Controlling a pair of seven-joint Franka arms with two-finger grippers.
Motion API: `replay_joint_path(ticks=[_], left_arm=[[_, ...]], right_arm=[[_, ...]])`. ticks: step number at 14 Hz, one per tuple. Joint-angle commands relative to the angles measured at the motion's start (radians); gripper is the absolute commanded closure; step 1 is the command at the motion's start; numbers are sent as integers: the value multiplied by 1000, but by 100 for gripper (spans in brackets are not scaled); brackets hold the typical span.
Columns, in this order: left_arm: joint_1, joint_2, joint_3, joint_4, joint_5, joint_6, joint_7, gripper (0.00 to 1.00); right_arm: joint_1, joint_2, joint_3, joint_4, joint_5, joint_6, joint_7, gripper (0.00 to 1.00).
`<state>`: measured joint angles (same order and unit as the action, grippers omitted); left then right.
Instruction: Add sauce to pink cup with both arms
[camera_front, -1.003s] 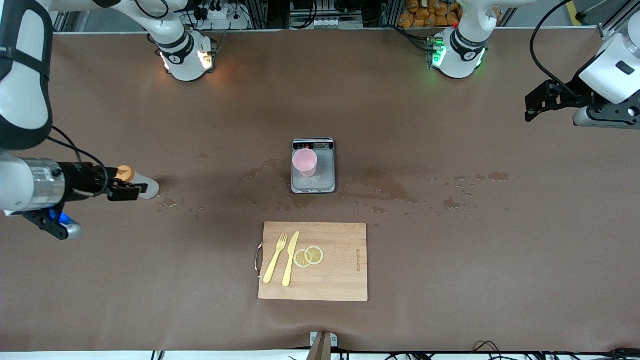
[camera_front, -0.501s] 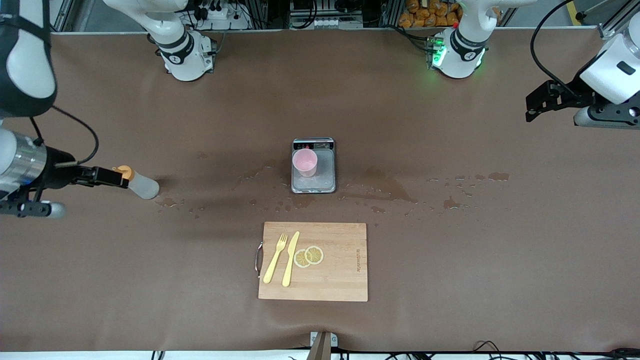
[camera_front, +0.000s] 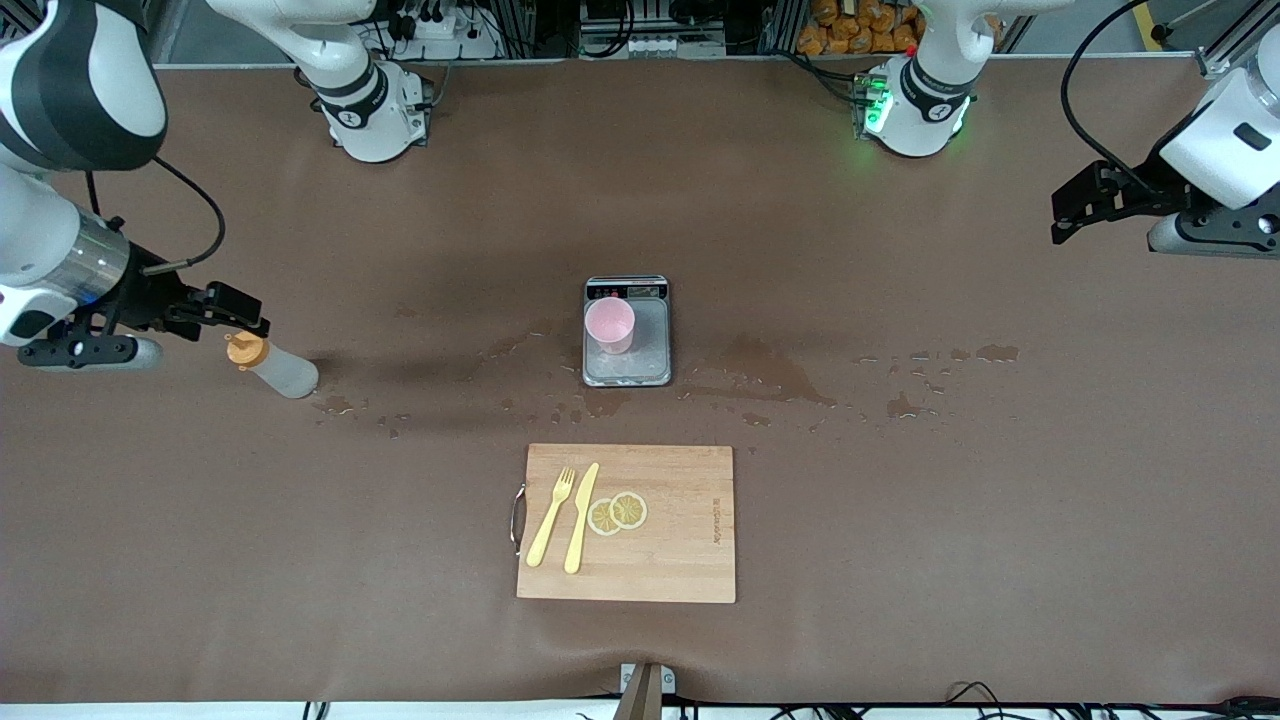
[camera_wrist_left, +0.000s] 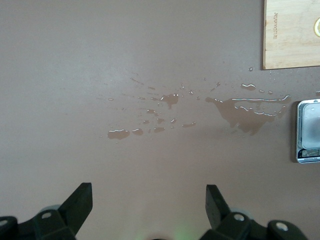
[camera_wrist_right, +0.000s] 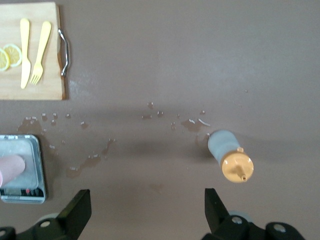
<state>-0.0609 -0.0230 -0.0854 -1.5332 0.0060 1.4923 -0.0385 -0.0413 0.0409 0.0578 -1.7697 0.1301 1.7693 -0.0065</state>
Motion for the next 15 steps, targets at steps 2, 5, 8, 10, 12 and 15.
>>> replay_joint_path(ticks=[2,5,8,10,12,15], left_arm=[[7,-3,1,4,-11,-3,12,0],[6,-3,1,4,-11,-3,9,0],[4,-5,-1,5,-11,-3,8,0],[4,-5,-1,5,-11,-3,9,0],[4,-5,-1,5,-11,-3,9,0],[4,-3,-1,4,-11,-3,11,0]], right_arm=[[17,8,7,74,-35,-27,-7,0],[27,36,7,154,-84,-44,-6,0],[27,49,7,196,-112,-45,-7,0],[34,56,7,216,-136,-48,-6,0],[43,59,7,225,-141,-60,-3,0],[43,59,7,228,-141,-63,-3,0]])
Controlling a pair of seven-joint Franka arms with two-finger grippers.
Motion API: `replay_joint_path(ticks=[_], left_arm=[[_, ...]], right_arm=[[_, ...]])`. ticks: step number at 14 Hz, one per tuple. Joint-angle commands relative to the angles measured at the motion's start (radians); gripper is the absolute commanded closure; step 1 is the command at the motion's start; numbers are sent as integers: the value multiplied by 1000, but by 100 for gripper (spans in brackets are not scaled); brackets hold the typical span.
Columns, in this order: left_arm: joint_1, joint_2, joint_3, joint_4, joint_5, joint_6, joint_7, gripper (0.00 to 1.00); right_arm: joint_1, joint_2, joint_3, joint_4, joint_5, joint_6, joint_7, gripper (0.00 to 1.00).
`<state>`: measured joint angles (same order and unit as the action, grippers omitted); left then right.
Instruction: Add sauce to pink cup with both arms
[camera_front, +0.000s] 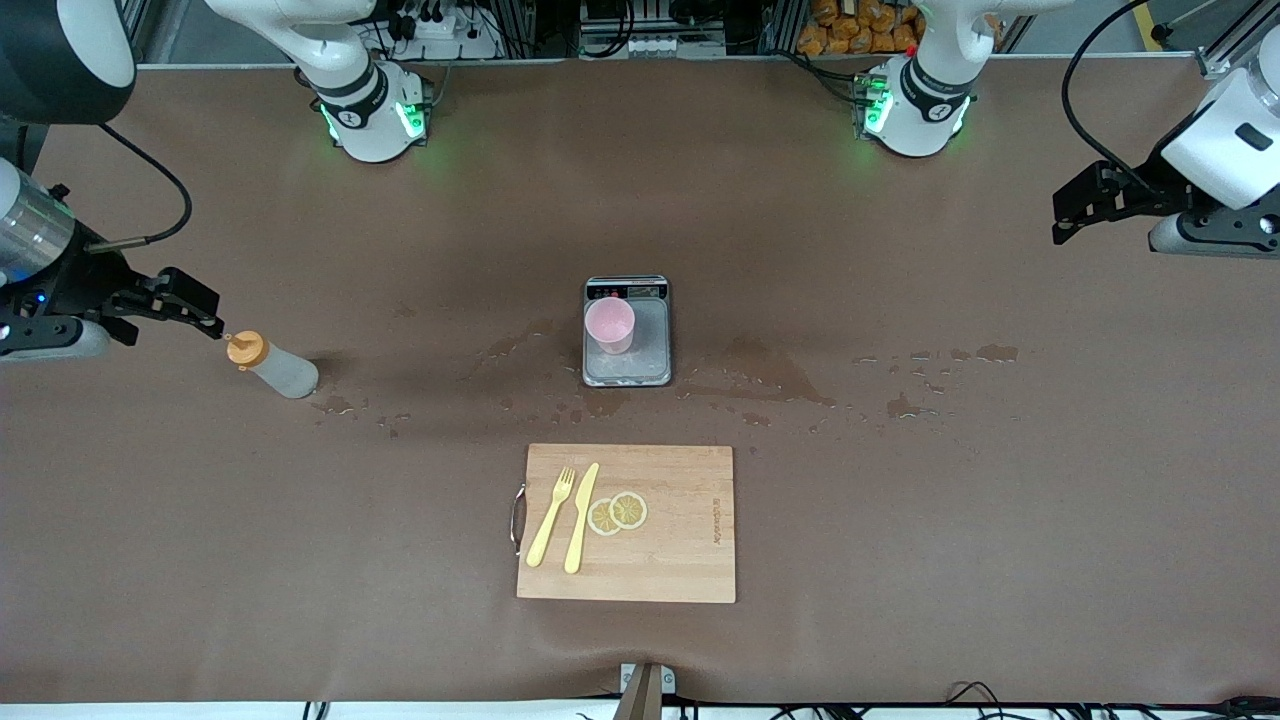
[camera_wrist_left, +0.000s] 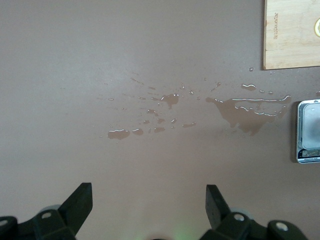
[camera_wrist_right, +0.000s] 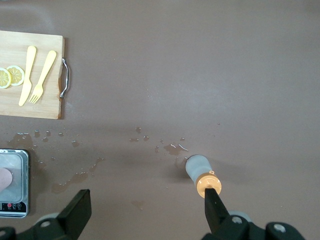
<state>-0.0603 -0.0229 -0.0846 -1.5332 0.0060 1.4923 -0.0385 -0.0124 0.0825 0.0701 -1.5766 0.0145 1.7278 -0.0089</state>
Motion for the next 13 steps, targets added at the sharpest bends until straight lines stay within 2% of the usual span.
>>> replay_joint_path(ticks=[1,5,13], left_arm=[[5,-3,-1,4,-11,-3,11,0],[5,-3,-1,2,-11,-3,11,0],[5,-3,-1,-1,-9,-4,11,0]], right_arm=[[15,17,-6,35,-31,-22,-2,0],[17,10,-4,15,-51,-54,-8,0],[20,-21,-6,-46,-48,-24,-2,0]])
